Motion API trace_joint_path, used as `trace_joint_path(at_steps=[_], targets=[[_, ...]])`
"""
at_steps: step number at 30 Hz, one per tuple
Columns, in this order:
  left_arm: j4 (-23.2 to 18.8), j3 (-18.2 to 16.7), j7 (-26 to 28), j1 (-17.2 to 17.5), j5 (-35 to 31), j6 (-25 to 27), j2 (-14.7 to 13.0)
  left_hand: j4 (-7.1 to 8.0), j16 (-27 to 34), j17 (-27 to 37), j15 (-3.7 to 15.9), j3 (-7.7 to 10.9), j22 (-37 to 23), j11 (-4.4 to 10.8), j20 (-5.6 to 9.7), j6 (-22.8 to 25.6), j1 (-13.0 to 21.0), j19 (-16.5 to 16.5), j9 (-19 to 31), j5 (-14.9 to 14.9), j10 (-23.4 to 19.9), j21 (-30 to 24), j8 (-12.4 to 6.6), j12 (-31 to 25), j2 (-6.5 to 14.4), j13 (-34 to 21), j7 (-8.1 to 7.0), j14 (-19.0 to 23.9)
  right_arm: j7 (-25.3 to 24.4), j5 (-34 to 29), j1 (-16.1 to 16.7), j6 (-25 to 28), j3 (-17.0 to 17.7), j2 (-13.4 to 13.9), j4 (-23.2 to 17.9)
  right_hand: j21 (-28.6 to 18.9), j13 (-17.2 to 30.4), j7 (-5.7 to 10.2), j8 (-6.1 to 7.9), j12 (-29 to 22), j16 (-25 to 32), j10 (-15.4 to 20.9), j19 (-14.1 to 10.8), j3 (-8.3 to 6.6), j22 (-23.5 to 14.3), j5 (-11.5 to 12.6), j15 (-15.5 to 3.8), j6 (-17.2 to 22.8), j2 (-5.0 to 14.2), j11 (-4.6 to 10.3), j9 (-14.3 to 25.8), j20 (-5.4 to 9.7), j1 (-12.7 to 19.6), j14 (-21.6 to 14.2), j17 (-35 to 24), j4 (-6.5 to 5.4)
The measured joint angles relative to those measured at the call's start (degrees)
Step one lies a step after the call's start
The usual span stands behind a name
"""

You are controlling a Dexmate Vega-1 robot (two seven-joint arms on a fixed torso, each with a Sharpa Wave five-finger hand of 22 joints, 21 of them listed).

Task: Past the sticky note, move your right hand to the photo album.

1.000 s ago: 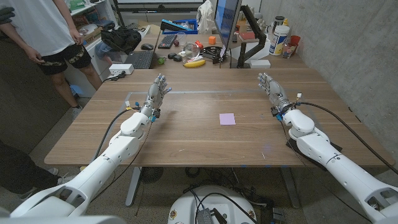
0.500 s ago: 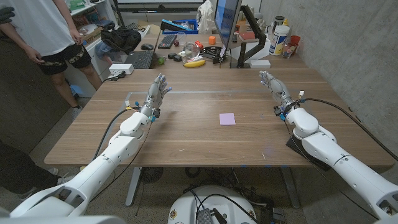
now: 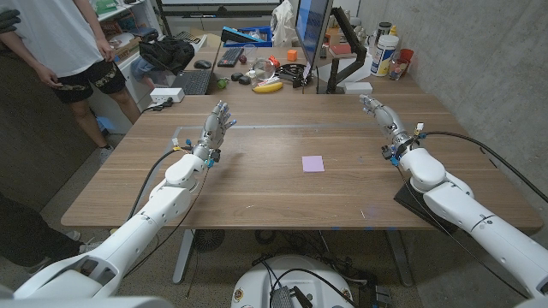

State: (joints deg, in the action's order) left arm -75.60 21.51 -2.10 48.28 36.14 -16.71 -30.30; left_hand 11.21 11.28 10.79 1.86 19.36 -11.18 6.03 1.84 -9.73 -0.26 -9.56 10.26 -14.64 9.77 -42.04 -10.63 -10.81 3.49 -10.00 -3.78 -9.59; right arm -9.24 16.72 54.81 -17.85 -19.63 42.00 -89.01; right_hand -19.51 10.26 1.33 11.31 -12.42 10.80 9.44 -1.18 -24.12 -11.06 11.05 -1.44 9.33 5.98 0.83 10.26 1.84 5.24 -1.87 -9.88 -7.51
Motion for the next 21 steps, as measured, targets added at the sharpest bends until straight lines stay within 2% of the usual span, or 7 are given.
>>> trace_joint_path(at_steps=[12, 19, 21], targets=[[0.06, 0.2, -0.12, -0.13, -0.34, 0.0, -0.2, 0.0, 0.0, 0.0, 0.0, 0.0, -0.01, 0.0, 0.0, 0.0, 0.0, 0.0, 0.0, -0.27, 0.0, 0.0, 0.0, 0.0, 0.0, 0.0, 0.0, 0.0, -1.96, -4.08, 2.15, -0.19, 1.28, 2.24, -2.84, 0.0, 0.0, 0.21, 0.0, 0.0, 0.0, 0.51, 0.0, -0.17, 0.0, 0.0, -0.31, 0.83, 0.23, 0.49, 0.0, 0.0, 0.23, -0.31, 0.0, 0.16], [-0.09, 0.23, -0.12, -0.13, -0.34, 0.0, -0.33, 0.0, 0.0, -0.01, 0.0, 0.0, -0.01, 0.0, 0.0, 0.0, 0.0, 0.0, 0.0, -0.27, 0.0, 0.0, 0.0, 0.0, 0.0, 0.01, 0.0, 0.0, -3.35, -6.92, 2.15, -0.38, 1.28, 2.24, -2.84, 0.0, -0.01, 0.36, 0.37, -0.44, 0.0, 1.63, -0.53, -0.28, 0.0, 0.0, -0.63, 2.14, 0.41, 1.01, 0.0, 0.12, 0.49, -0.89, 0.2, 0.28], [-0.13, 0.26, -0.02, -0.13, -0.65, 0.0, -0.36, 0.0, 0.0, 0.0, 0.0, 0.0, -0.01, 0.0, 0.0, 0.0, 0.0, 0.0, 0.0, -0.27, 0.0, 0.0, 0.0, 0.0, 0.0, 0.0, 0.0, 0.0, -3.82, -7.85, 3.54, -0.51, 2.37, 3.68, -4.88, 0.0, -0.01, 0.23, 0.45, -0.44, 0.0, 2.53, -0.77, -0.41, 0.0, 0.0, -0.65, 2.92, 0.29, 1.01, 0.0, 0.31, 0.67, -1.67, 0.29, 0.4]])
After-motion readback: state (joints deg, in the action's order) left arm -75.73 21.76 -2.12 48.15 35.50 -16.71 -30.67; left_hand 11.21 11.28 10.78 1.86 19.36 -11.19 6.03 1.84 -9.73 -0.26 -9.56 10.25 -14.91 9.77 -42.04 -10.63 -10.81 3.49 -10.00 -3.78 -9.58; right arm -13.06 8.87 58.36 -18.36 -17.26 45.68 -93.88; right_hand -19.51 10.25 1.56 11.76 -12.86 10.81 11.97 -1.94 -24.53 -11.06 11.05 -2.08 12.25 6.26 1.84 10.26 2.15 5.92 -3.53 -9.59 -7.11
